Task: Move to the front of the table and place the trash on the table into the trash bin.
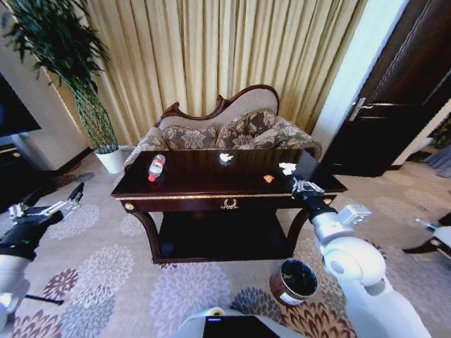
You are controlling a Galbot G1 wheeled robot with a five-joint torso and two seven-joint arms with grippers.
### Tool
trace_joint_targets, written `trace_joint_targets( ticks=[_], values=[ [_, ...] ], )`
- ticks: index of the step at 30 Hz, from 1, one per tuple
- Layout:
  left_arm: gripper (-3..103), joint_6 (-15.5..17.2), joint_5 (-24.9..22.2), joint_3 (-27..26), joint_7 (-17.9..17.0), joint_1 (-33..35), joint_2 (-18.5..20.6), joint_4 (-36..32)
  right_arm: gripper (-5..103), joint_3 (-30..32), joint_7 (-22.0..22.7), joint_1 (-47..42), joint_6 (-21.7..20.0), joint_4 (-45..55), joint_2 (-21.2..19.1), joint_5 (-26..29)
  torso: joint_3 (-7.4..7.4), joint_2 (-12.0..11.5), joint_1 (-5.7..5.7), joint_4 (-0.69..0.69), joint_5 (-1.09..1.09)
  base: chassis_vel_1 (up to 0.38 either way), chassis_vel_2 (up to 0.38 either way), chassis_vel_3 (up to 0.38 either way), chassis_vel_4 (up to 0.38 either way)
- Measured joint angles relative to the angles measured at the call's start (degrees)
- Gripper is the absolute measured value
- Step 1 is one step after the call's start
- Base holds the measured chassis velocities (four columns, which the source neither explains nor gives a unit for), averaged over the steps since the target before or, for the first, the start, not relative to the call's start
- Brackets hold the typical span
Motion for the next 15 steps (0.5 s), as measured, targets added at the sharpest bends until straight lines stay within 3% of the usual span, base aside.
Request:
trace_joint_targets(
  ticks=[7,11,13,15],
  values=[
    [100,-0.2,0.0,-0.1,0.2,0.0,-0.2,0.1,0,-0.1,-1.9,-1.6,1.5,-3.4,1.5,-2.5,0.01,0.0,0.01,0.00,0.00,0.026,-0.034,-0.034,0.022],
    [100,-0.3,-0.1,-0.1,0.4,0.0,-0.5,0.2,0,-0.6,-3.1,-2.5,3.0,-10.7,3.4,-5.2,0.01,0.0,0.01,0.01,0.01,0.000,0.000,0.000,0.000],
    [100,-0.4,-0.1,0.0,0.4,-0.1,-0.6,0.1,0,-0.5,-4.5,-3.3,4.1,-14.3,4.3,-7.9,0.01,0.0,0.02,0.01,0.00,0.000,0.000,0.000,0.000],
    [100,-0.4,-0.4,0.0,0.4,-0.3,-0.7,0.1,0,0.3,-7.4,-5.0,6.5,-21.2,6.2,-14.3,0.02,0.0,0.03,-0.02,0.00,0.000,0.000,0.000,0.000]
  ],
)
